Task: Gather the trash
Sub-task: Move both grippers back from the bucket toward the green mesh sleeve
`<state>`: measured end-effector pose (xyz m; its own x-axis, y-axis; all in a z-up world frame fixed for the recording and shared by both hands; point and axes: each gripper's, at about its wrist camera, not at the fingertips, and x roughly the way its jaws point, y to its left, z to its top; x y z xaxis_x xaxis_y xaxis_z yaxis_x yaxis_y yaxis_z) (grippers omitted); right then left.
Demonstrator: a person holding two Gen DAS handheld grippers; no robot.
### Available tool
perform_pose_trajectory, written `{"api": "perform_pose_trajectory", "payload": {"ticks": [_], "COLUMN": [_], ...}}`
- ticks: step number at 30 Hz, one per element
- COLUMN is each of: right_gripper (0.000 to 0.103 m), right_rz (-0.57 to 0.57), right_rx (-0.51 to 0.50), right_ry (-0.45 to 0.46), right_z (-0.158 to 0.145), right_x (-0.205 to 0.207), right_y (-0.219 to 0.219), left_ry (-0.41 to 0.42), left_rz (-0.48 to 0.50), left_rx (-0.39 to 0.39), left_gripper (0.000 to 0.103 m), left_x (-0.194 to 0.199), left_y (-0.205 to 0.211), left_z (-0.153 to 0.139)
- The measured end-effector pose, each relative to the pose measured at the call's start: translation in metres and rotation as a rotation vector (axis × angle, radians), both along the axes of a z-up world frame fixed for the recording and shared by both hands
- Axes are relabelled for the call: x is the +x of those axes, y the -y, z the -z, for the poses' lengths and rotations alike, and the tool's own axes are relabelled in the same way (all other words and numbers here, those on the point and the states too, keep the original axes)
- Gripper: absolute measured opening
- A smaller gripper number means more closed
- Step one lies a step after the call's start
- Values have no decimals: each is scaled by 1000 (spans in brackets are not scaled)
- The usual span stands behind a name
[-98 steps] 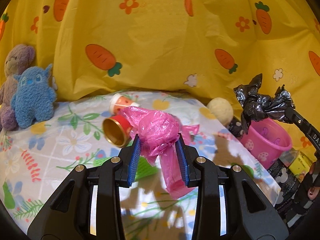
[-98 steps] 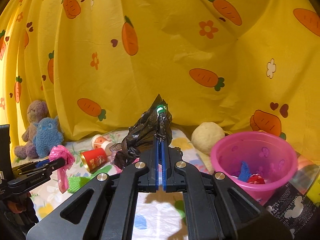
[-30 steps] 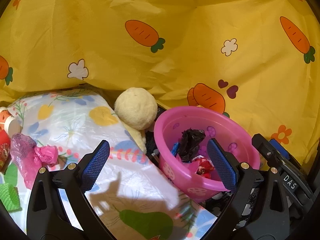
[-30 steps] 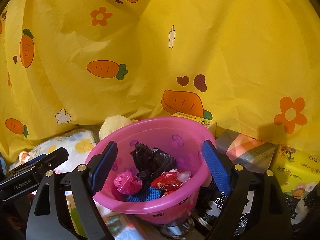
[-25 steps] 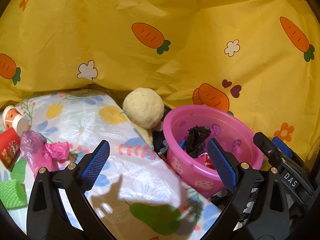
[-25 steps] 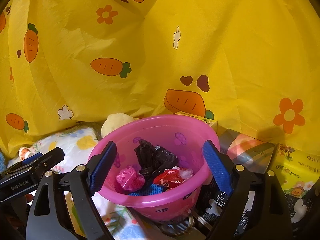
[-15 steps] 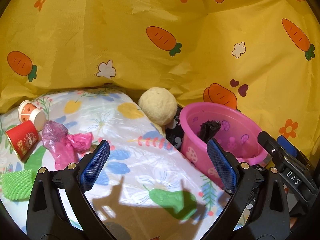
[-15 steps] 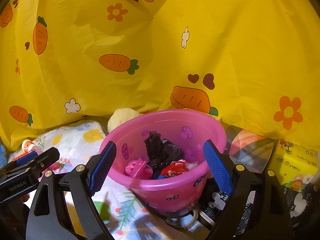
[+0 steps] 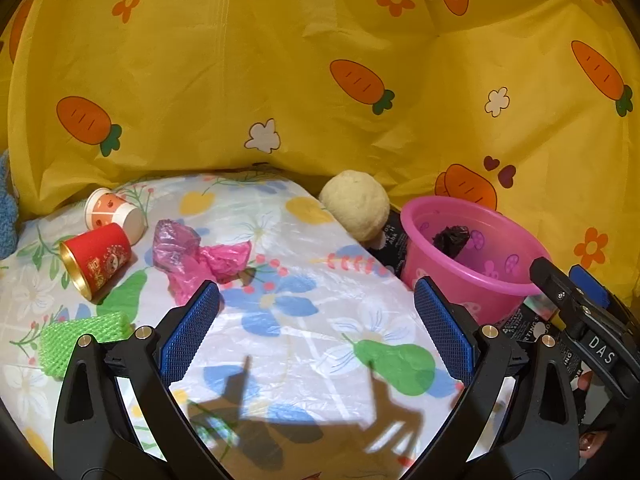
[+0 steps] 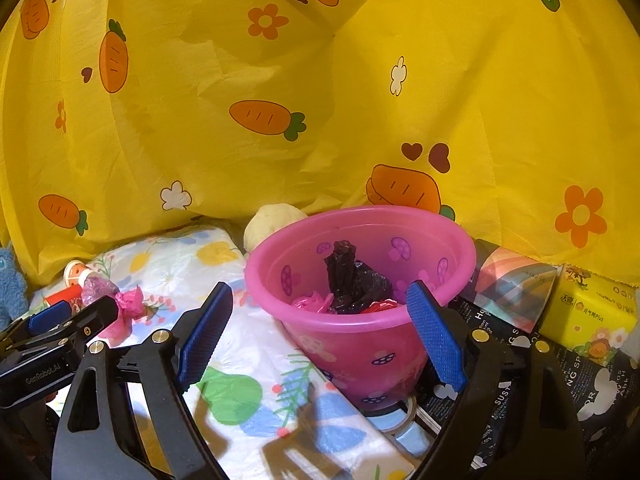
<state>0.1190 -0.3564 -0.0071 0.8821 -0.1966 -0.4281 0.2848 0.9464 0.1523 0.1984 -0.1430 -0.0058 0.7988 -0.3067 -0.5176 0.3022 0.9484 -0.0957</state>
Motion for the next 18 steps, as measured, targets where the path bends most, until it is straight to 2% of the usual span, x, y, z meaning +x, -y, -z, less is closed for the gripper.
{"api": "perform_pose_trajectory", "payload": {"ticks": [9, 18], "right_gripper": [86, 86], "right_rz": [-52, -146], "right_rx": [1, -6], "right_ry": [2, -1], "right_z": [-1, -2], "right_x": [-3, 6], "right_y": [-26, -64], "left_ry": [-15, -51], "left_rz": [-91, -227], "left_rx": [49, 80], "left_gripper": [96, 96], "left_x": [-6, -2], "left_y": [-39, -100], "left_z": [9, 20]}}
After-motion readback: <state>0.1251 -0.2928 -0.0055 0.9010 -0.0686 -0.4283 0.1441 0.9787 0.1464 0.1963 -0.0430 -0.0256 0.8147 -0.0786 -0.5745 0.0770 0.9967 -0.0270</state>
